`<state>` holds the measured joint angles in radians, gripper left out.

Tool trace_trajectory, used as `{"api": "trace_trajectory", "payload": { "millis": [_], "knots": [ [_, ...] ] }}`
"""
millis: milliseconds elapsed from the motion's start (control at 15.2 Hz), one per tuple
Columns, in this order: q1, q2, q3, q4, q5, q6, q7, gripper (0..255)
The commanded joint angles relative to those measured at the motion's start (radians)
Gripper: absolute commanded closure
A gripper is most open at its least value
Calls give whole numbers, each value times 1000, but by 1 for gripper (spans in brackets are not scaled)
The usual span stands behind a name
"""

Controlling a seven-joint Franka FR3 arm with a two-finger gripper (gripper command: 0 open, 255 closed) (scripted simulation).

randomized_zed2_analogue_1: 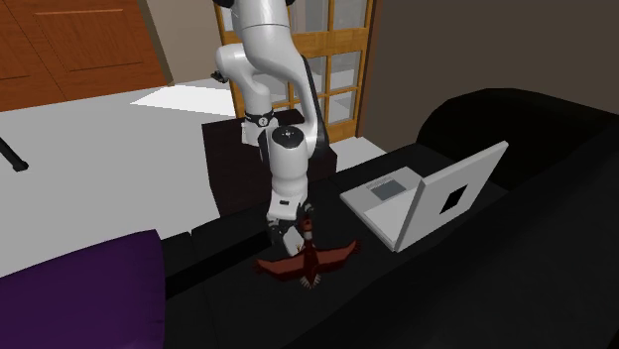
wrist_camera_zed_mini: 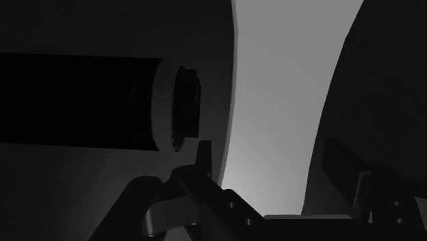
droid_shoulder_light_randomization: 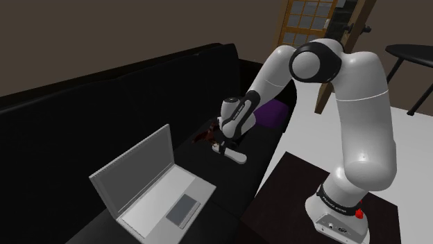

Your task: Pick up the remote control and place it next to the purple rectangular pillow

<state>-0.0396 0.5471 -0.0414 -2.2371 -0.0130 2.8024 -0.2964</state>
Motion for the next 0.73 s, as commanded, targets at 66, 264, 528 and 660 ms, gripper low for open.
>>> {"api": "trace_trajectory", "payload": {
  "millis": [66,264,528,660],
  "knots": [
    [1,-32,-1,-10,-1,-24,0,255],
    [2,-73,-3,-20,-2,-54,0,255],
    [4,-126,-4,-31,-4,-96,1,255],
    [5,-152,-5,-35,-5,-118,1,255]
  ]
}}
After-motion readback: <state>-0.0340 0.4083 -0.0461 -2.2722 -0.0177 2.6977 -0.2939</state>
